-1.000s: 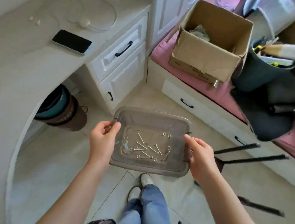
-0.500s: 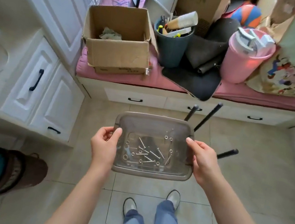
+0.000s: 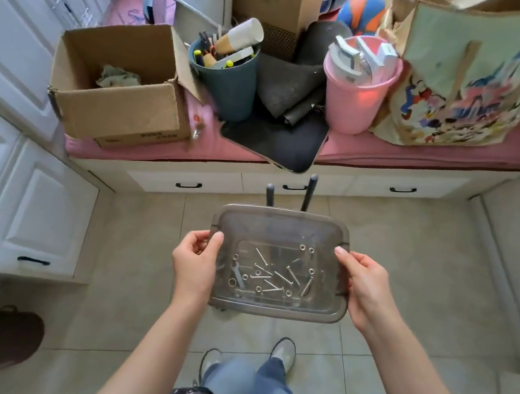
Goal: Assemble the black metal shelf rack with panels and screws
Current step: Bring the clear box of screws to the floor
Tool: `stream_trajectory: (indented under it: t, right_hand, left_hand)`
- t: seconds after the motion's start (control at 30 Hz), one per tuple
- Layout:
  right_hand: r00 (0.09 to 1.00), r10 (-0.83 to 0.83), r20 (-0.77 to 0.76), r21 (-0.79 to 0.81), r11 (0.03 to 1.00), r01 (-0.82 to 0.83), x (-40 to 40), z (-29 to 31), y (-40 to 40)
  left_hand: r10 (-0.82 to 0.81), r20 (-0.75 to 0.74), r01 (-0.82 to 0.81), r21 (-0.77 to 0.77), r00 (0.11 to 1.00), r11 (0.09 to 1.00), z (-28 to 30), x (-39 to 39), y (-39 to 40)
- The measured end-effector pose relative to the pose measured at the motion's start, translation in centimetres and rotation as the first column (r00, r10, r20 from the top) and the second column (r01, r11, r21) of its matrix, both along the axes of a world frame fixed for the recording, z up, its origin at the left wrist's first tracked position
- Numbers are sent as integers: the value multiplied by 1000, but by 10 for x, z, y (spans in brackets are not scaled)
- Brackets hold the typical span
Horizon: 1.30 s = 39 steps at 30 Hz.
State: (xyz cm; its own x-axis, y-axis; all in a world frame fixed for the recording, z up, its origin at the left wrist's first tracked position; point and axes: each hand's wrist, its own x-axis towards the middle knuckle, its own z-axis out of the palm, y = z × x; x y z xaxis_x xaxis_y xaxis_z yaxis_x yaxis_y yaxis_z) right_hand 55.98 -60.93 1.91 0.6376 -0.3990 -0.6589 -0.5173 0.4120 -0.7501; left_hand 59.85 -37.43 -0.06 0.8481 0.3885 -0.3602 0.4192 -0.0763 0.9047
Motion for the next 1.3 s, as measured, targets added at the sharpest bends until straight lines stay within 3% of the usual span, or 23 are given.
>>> stream_trajectory:
  t: [0.7, 1.0, 1.2, 1.3]
  right_hand:
    - [944, -330, -34, -1, 944, 330, 23, -12, -158]
    - [948, -305, -97, -22, 952, 304, 4, -37, -278]
    - [952, -258, -163, -31, 966, 256, -8, -80, -355]
    - [946, -265, -188, -51, 964, 260, -15, -106, -385]
  left_hand:
    - [-318, -40, 317, -29, 947, 948, -7, 79, -176]
    - [-362, -2, 362, 19, 932, 932, -20, 51, -295]
    - [-319, -46, 323, 144, 947, 936, -63, 17, -374]
    - [-360, -75, 367, 130, 930, 921, -90, 8, -406]
